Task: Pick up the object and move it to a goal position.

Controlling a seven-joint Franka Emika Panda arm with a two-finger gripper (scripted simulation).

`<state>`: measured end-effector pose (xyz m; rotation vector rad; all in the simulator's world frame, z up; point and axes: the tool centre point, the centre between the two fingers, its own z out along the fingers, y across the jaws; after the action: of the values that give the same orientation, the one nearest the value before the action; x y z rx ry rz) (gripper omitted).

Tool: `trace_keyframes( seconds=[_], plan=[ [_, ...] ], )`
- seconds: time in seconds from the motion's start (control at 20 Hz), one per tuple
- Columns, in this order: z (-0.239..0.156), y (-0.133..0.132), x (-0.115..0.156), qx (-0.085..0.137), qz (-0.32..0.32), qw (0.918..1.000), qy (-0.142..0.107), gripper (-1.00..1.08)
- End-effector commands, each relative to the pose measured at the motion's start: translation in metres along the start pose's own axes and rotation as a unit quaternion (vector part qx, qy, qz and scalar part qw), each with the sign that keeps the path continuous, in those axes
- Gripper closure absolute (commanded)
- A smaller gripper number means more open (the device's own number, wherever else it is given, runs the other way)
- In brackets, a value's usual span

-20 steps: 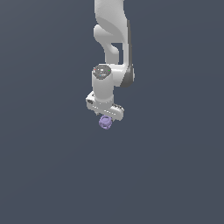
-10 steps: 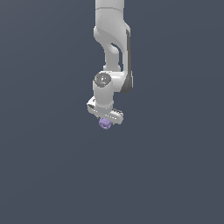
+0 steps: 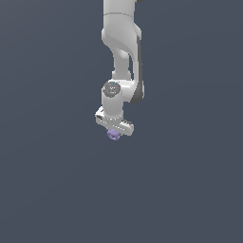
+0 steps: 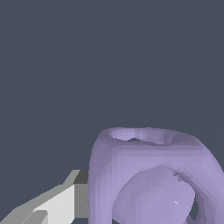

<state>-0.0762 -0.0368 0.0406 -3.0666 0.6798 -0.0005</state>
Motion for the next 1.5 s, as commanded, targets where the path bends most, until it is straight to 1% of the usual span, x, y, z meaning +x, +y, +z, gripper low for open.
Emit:
trace_keyframes(
  seconds=[0.0,0.4,0.7,1.05,1.45],
  plan=[
    [0.001,0.001,0.000,0.000,0.000,1.0000,0.000,1.08],
    [-0.002,-0.002,0.000,0.000,0.000,1.0000,0.000,1.08],
    [-0.022,-0.016,0.000,0.000,0.000,1.0000,0.000,1.08],
    [-0.068,-0.048,-0.001,0.000,0.000,1.0000,0.000,1.08],
    [-0.142,-0.100,-0.001,-0.001,0.001,1.0000,0.001,1.08]
  ],
)
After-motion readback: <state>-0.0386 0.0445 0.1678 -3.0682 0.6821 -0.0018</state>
